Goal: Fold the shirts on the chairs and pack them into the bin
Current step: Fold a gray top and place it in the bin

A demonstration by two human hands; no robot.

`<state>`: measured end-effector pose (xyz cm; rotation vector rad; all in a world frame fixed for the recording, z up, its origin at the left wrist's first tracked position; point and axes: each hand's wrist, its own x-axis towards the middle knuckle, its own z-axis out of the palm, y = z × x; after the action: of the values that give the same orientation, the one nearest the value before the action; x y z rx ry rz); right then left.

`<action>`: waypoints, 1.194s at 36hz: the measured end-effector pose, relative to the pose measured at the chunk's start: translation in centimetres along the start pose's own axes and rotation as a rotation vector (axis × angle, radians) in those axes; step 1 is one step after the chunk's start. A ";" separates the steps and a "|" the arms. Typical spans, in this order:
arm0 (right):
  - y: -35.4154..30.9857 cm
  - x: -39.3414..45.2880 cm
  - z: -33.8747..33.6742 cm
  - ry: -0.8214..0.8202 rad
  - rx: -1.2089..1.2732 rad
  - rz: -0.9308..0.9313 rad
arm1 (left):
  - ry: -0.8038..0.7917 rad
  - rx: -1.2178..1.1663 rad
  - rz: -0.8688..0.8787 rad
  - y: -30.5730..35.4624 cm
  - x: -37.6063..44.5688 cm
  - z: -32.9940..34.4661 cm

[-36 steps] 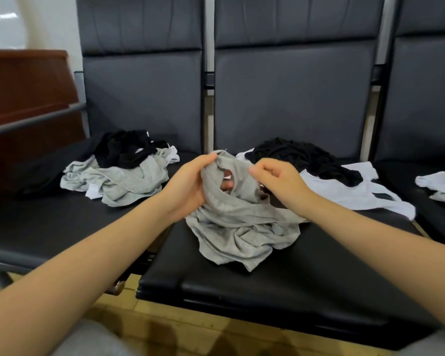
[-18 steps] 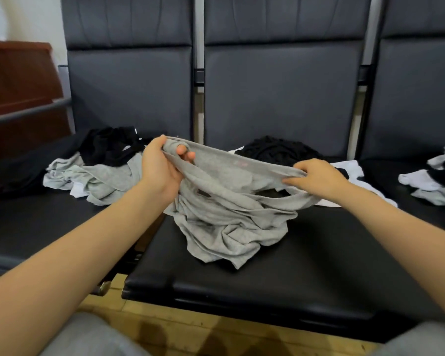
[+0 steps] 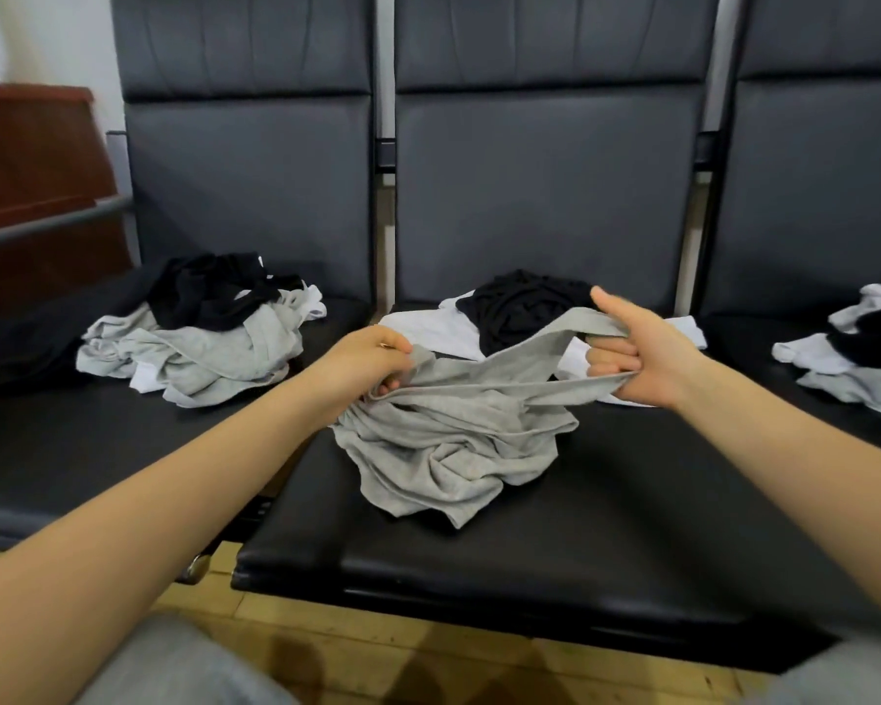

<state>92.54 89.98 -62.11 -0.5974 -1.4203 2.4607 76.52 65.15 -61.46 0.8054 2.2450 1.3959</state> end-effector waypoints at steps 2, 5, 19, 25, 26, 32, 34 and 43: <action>0.4 0.1 0.0 0.042 -0.073 0.000 | -0.013 0.166 0.011 -0.4 -0.3 0.2; 0.9 0.4 -0.1 0.093 -0.089 -0.055 | -0.026 0.283 0.001 -0.3 -0.5 0.3; 0.6 1.2 -1.8 0.161 0.135 -0.122 | -0.071 0.380 -0.150 -0.4 -0.2 1.1; 0.9 0.7 -1.6 0.208 0.102 -0.120 | -0.143 0.743 -0.134 0.0 -0.4 1.5; 1.0 0.7 -1.5 0.213 0.094 -0.120 | -0.170 0.716 -0.143 -0.1 -0.3 1.5; 2.0 0.9 -1.8 0.248 -0.034 -0.110 | -0.304 0.367 -0.218 -0.5 -0.3 1.0; 2.3 1.0 -1.8 0.251 -0.066 -0.113 | -0.296 0.344 -0.204 -0.5 -0.4 0.9; 2.7 1.5 -1.6 0.242 -0.195 -0.180 | -0.081 -0.023 -0.210 -1.3 0.6 0.0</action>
<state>91.98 90.46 -65.46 -0.7435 -1.5493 2.0500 75.73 65.08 -62.63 0.5887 2.1771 1.2662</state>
